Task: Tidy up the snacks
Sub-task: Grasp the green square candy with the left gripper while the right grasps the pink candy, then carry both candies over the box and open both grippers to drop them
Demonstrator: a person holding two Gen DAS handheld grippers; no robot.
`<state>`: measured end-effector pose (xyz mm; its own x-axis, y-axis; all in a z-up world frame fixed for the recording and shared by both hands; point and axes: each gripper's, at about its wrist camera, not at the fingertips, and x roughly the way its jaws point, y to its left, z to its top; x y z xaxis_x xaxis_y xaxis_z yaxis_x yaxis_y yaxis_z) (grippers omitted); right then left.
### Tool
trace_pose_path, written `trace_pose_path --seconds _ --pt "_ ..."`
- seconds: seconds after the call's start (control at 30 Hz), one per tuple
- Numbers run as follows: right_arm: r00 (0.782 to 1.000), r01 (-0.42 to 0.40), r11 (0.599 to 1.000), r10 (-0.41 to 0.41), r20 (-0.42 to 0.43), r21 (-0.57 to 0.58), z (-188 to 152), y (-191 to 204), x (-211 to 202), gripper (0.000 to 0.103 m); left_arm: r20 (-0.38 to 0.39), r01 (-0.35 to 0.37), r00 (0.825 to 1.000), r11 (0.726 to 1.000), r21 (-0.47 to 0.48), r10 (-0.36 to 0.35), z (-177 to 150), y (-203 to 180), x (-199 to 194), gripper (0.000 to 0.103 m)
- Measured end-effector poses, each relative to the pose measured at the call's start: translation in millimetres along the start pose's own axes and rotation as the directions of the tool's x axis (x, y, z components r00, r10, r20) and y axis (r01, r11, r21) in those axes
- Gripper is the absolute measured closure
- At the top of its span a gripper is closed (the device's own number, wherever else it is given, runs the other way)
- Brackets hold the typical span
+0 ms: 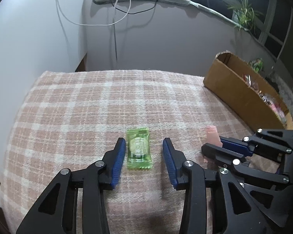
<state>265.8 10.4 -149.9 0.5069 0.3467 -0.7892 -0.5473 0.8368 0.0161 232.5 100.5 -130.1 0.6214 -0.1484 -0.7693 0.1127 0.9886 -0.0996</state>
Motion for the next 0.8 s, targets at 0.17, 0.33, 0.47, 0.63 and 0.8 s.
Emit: trace_pose_path --seconds 0.17,0.33,0.47,0.63,0.8 --pt "1.000 0.003 1.000 -0.003 0.010 0.003 0.1 -1.1 -5.6 0.096 0.006 -0.026 1.000 0.999 0.022 0.026 0.2 -5.4 1.3 0.084" --pt "1.000 0.005 1.000 -0.005 0.027 0.008 0.2 -3.9 -12.7 0.097 0.041 -0.040 0.998 0.999 0.000 0.040 -0.7 -0.9 -7.9 0.084" --pt "0.999 -0.008 1.000 0.007 0.051 0.016 0.1 -7.4 -21.6 0.097 0.062 -0.041 0.997 0.999 -0.010 0.042 1.0 0.9 -15.0 0.084" --pt "0.995 -0.020 0.999 0.018 0.093 0.026 2.5 -12.7 -41.3 0.097 0.098 -0.010 0.995 1.000 0.005 0.009 7.2 -13.0 -28.7 0.084" --pt "0.991 -0.008 0.999 0.003 0.134 0.038 4.5 -25.3 -63.8 0.097 0.139 0.005 0.990 0.999 0.038 -0.010 17.8 -33.4 -40.0 0.084"
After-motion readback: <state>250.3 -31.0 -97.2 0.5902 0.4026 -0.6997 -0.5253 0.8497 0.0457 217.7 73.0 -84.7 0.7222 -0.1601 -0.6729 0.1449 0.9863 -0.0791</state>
